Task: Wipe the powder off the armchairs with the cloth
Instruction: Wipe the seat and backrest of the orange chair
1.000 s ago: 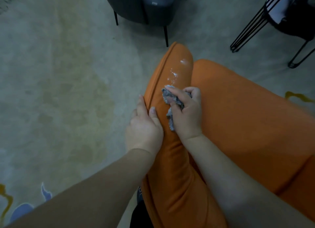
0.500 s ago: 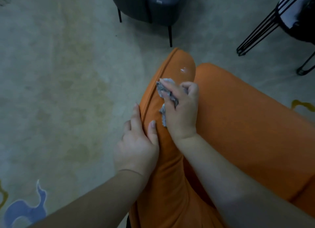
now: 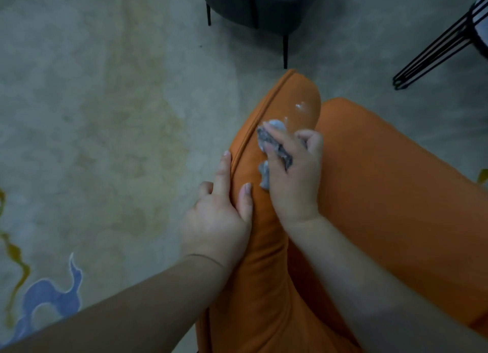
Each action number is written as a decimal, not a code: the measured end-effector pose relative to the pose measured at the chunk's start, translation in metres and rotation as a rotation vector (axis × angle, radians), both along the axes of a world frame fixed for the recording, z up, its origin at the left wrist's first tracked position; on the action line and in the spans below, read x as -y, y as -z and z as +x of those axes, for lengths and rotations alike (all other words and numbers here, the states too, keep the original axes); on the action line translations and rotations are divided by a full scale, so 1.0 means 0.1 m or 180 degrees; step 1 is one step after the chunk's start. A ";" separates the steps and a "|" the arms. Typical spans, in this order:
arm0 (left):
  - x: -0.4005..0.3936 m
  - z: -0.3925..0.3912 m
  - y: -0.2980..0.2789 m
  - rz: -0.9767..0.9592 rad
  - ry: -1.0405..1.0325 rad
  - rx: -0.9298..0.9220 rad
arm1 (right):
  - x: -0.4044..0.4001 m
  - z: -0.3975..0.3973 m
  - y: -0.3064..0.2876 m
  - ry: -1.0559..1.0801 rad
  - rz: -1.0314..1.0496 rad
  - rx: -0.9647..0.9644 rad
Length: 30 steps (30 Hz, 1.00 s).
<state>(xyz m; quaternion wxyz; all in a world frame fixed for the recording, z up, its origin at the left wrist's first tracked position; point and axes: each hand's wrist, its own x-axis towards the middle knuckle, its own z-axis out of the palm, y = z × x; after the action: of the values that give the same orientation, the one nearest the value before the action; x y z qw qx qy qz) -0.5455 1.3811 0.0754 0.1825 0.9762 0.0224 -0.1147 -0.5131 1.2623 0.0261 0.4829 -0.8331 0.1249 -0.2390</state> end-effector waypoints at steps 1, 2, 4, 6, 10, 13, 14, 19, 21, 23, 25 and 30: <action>0.00 0.00 0.00 -0.0004 0.0000 -0.0003 | -0.04 -0.16 -0.01 -0.0093 -0.0018 -0.0015; 0.00 0.00 0.01 -0.0021 0.0001 -0.0018 | -0.05 -0.27 -0.02 -0.0168 -0.0066 -0.0016; 0.01 0.01 0.01 -0.0035 0.0007 -0.0053 | 0.01 -0.17 -0.05 -0.0289 -0.0206 0.0012; 0.00 0.00 0.00 -0.0040 -0.0004 -0.0013 | 0.13 0.17 -0.04 -0.0222 -0.0377 0.0092; 0.01 0.00 -0.01 0.0001 -0.0004 -0.0050 | 0.16 0.50 -0.04 0.0178 -0.0187 0.0111; 0.01 -0.01 0.01 -0.0004 0.0018 -0.0017 | -0.05 -0.04 -0.03 -0.0206 -0.0170 0.0073; 0.01 -0.01 0.01 -0.0023 0.0014 -0.0014 | -0.09 -0.23 -0.03 -0.0453 -0.0162 0.0091; 0.02 -0.01 0.01 -0.0086 -0.0025 0.0002 | 0.17 0.26 -0.05 -0.0320 -0.0450 0.0181; 0.03 -0.01 0.00 -0.0074 -0.0034 0.0003 | 0.18 0.46 -0.03 0.0081 -0.0199 0.0094; 0.03 -0.01 0.01 -0.0046 -0.0053 0.0006 | 0.04 0.27 -0.03 0.0107 -0.0113 0.0119; 0.03 -0.01 0.02 -0.0016 -0.0073 0.0011 | -0.10 -0.11 -0.04 -0.0177 -0.0118 0.0100; 0.04 0.02 0.05 -0.0017 -0.0012 -0.0057 | 0.00 0.04 -0.03 -0.0196 -0.0309 0.0266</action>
<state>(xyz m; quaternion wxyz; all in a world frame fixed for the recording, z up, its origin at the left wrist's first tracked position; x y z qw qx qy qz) -0.5439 1.3767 0.0700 0.1851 0.9746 0.0255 -0.1231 -0.5090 1.2619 0.0293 0.4538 -0.8483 0.0671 -0.2644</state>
